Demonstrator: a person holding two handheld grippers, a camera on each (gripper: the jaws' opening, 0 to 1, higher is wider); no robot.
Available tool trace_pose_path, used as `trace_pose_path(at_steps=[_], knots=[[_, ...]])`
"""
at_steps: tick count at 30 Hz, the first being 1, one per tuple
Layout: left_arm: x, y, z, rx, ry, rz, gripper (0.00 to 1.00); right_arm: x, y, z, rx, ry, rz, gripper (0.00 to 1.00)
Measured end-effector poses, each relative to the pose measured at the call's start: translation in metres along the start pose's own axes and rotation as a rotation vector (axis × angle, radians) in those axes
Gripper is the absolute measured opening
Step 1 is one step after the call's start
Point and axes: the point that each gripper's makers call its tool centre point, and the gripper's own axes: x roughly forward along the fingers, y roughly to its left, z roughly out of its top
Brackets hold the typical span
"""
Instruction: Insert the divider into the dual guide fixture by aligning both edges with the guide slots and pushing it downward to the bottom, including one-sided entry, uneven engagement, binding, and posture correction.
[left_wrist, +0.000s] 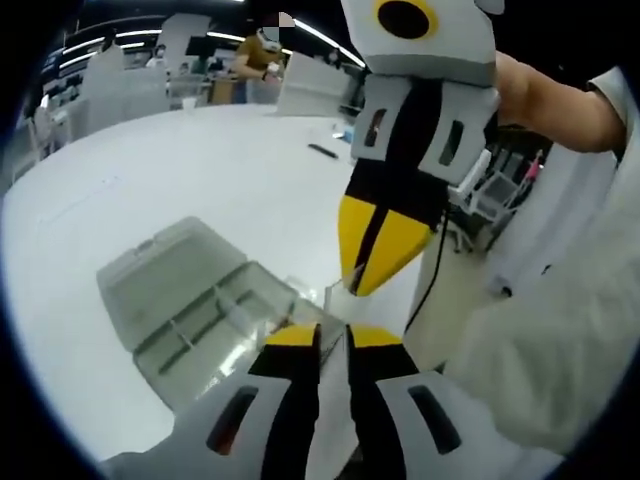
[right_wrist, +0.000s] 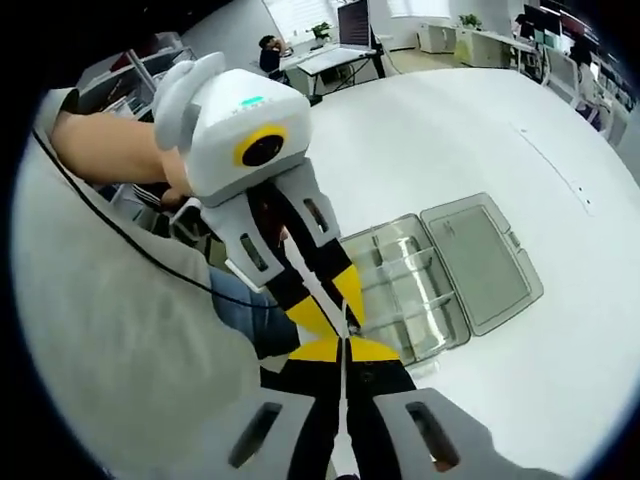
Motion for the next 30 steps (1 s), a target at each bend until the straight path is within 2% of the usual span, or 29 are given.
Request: trace_pose_path(at_steps=[5, 11, 14, 22, 24, 30], knots=[[-0.006, 0.006, 0.003, -0.009, -0.013, 0.019, 0.07, -0.002, -0.004, 0.002, -0.042, 0.017, -0.023, 0.00], [-0.014, 0.009, 0.005, -0.004, -0.031, 0.038, 0.15, -0.004, -0.008, 0.005, -0.078, 0.030, -0.036, 0.00], [-0.019, 0.015, 0.006, -0.019, -0.049, 0.073, 0.22, -0.002, -0.010, 0.006, -0.101, 0.044, -0.044, 0.00], [-0.030, 0.021, 0.007, -0.023, -0.084, 0.114, 0.30, 0.002, -0.015, 0.009, -0.147, 0.071, -0.054, 0.00], [-0.032, 0.023, 0.007, -0.022, -0.088, 0.126, 0.35, 0.003, -0.016, 0.010, -0.156, 0.077, -0.057, 0.00], [-0.037, 0.023, 0.004, -0.013, -0.085, 0.141, 0.42, 0.005, -0.018, 0.012, -0.182, 0.093, -0.065, 0.00]])
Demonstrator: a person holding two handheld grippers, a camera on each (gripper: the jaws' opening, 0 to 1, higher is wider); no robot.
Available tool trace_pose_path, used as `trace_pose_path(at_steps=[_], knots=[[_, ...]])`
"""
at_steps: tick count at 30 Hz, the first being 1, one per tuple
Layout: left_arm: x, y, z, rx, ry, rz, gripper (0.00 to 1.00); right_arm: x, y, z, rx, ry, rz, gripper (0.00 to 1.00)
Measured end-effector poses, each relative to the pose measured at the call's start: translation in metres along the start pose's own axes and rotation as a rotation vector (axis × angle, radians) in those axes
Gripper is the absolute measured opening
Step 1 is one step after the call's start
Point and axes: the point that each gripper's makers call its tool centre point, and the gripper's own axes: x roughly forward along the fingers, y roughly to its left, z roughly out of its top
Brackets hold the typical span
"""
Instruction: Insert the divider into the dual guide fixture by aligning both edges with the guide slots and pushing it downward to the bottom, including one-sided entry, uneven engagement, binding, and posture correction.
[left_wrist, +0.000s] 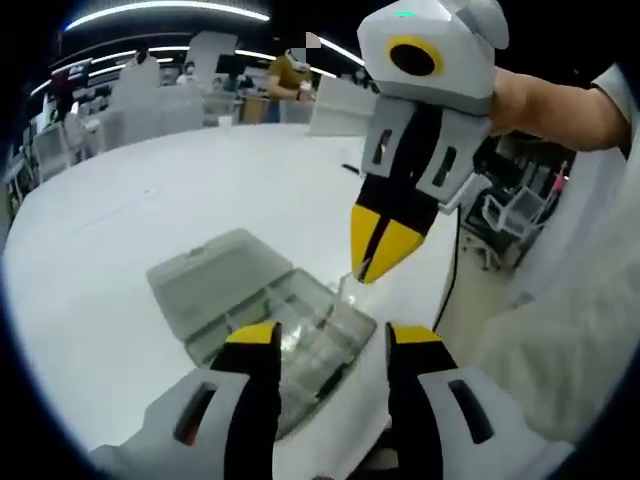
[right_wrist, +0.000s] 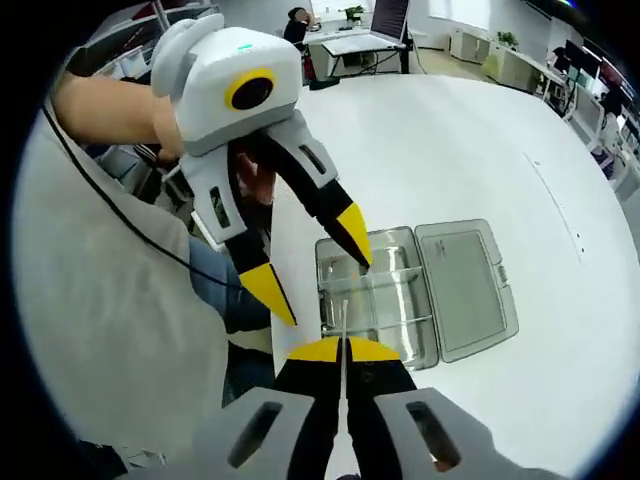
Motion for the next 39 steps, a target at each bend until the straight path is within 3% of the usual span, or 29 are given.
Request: trace_pose_path(at_steps=[17, 39], knots=[[-0.009, 0.008, -0.004, -0.020, -0.019, 0.048, 0.59, 0.006, -0.004, 0.007, -0.062, 0.034, -0.017, 0.00], [-0.013, 0.018, -0.008, -0.059, -0.055, 0.103, 0.81, 0.015, -0.009, 0.013, -0.078, 0.048, -0.020, 0.00]])
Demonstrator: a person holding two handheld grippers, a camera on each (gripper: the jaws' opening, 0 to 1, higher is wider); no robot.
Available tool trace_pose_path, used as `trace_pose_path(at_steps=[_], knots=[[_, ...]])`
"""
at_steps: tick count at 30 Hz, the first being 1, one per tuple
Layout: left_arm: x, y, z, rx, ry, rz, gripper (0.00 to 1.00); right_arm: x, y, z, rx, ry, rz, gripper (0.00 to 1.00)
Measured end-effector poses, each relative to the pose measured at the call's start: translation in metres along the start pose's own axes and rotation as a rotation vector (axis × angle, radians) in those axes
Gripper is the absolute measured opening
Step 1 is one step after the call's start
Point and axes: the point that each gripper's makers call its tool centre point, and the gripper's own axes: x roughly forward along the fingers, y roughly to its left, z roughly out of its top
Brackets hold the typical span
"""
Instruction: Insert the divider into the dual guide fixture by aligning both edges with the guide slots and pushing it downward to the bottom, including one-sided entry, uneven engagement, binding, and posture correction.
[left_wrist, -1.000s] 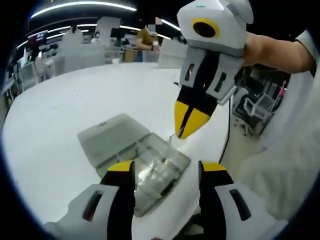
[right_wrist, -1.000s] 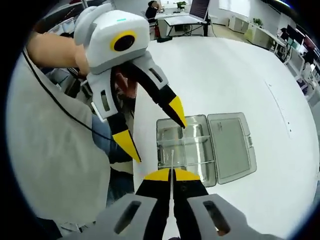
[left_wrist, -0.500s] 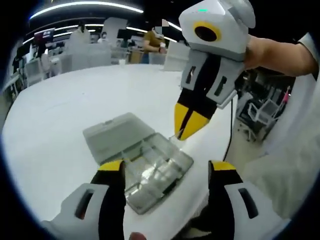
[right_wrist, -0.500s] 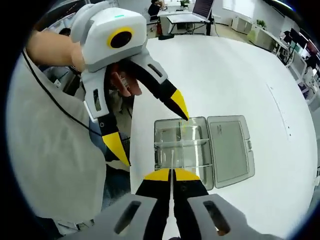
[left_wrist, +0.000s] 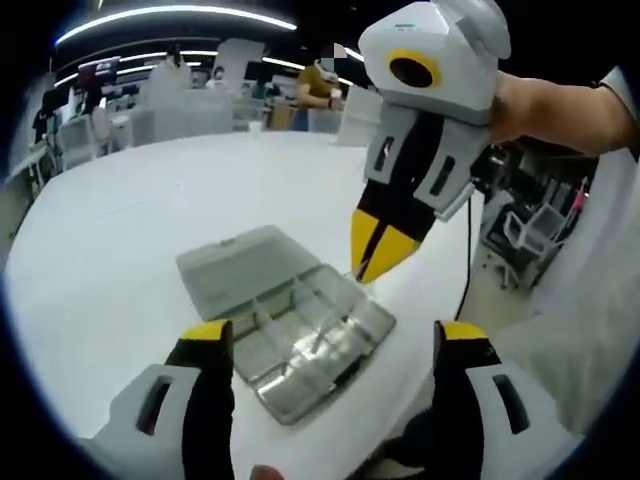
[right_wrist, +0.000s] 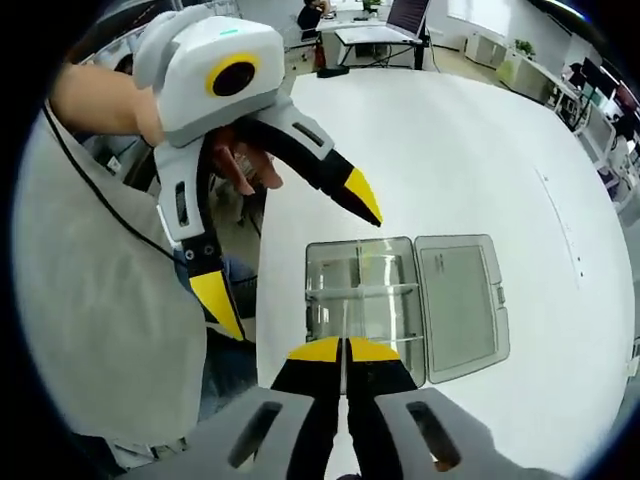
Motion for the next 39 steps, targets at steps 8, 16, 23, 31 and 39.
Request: trace_pose_path(at_steps=[8, 16, 23, 31, 39], knots=[[0.001, 0.001, -0.002, -0.008, 0.006, 0.003, 0.83, 0.003, -0.004, 0.000, -0.002, 0.005, -0.006, 0.00], [0.002, 0.002, -0.006, -0.013, 0.015, 0.002, 0.84, 0.008, -0.008, 0.003, -0.016, 0.012, -0.011, 0.00], [0.001, 0.005, -0.007, -0.021, 0.016, 0.008, 0.86, 0.013, -0.010, 0.007, -0.021, 0.006, -0.007, 0.00], [0.001, 0.006, -0.010, -0.030, 0.023, 0.007, 0.86, 0.017, -0.012, 0.011, -0.032, 0.006, -0.001, 0.00], [0.000, 0.009, -0.012, -0.033, 0.025, 0.008, 0.86, 0.020, -0.012, 0.015, -0.038, 0.002, 0.007, 0.00]])
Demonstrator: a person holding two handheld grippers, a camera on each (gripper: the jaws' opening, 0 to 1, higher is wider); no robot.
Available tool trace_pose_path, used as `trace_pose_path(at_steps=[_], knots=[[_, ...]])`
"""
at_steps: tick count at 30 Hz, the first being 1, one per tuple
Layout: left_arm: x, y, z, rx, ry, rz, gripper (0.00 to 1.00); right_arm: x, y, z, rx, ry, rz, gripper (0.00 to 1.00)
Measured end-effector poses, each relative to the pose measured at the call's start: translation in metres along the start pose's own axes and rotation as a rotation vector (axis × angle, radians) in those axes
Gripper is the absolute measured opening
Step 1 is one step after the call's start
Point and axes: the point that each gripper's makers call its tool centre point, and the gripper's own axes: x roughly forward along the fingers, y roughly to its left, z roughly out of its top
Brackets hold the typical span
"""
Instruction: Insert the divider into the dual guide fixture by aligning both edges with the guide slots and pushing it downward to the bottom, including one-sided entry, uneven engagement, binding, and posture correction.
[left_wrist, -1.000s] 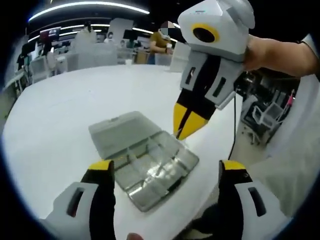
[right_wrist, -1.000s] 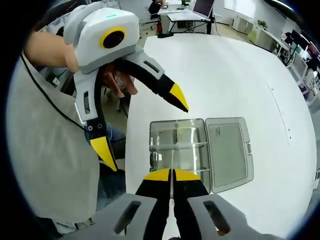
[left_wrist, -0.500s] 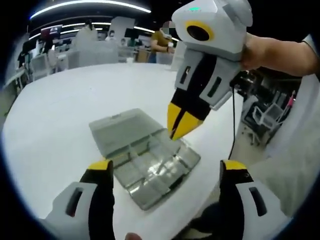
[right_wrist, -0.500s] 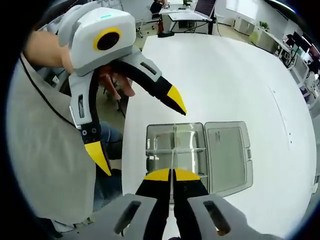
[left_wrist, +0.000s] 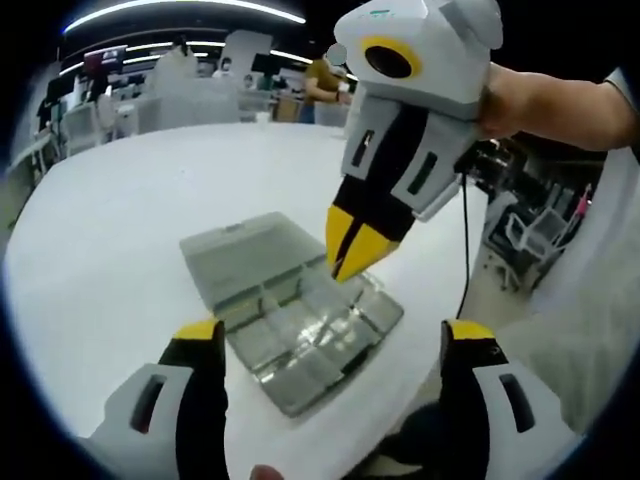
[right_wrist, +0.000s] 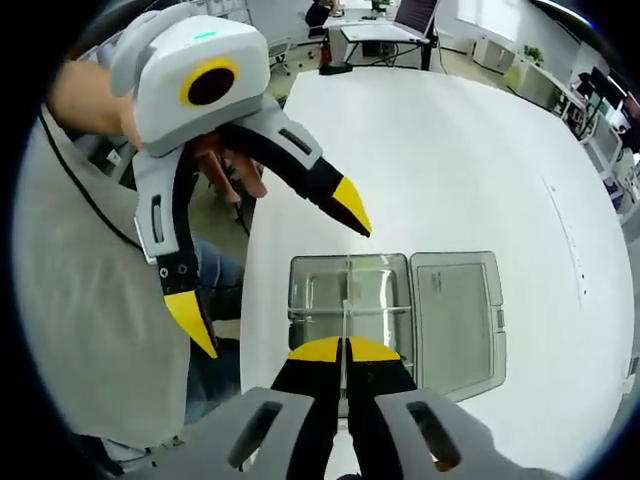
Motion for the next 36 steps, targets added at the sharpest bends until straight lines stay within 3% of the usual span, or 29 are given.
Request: trace_pose_path(at_steps=[36], knots=[[-0.006, 0.005, -0.004, -0.011, 0.010, 0.012, 0.86, 0.016, -0.004, -0.003, -0.002, -0.007, -0.002, 0.00]])
